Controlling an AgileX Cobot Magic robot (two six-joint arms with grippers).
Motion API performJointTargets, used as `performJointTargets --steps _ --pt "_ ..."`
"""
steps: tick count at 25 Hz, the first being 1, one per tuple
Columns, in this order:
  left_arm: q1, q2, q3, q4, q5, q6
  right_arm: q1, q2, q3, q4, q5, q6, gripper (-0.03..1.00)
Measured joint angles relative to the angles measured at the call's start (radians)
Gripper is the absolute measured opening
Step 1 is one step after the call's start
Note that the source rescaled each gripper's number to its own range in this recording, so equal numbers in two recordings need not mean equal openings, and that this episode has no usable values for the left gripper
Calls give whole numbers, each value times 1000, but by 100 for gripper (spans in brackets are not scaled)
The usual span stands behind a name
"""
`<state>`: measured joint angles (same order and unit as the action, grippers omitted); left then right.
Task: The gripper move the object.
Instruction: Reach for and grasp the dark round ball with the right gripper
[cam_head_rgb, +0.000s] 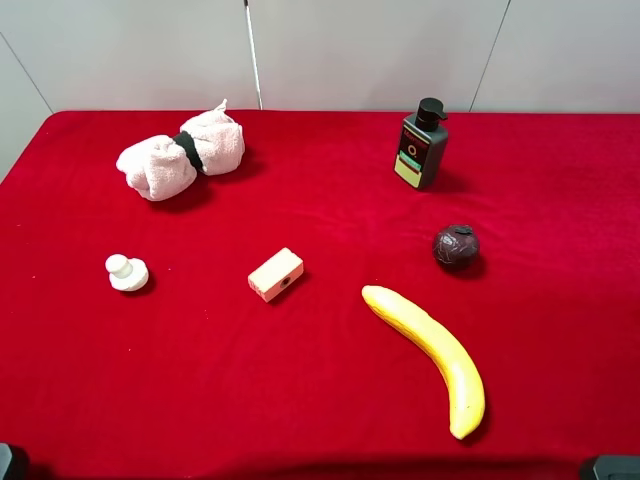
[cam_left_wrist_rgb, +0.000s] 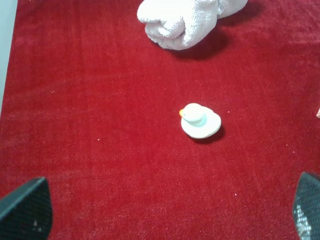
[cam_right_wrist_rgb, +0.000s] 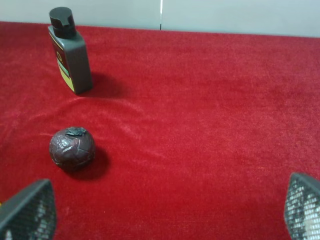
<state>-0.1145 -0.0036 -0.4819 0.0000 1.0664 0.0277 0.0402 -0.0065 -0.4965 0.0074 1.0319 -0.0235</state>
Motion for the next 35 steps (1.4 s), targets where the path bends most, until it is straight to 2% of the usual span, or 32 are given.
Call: performJointTargets --steps 35 --pt "0 0 0 0 0 0 0 0 0 0 0 1 100"
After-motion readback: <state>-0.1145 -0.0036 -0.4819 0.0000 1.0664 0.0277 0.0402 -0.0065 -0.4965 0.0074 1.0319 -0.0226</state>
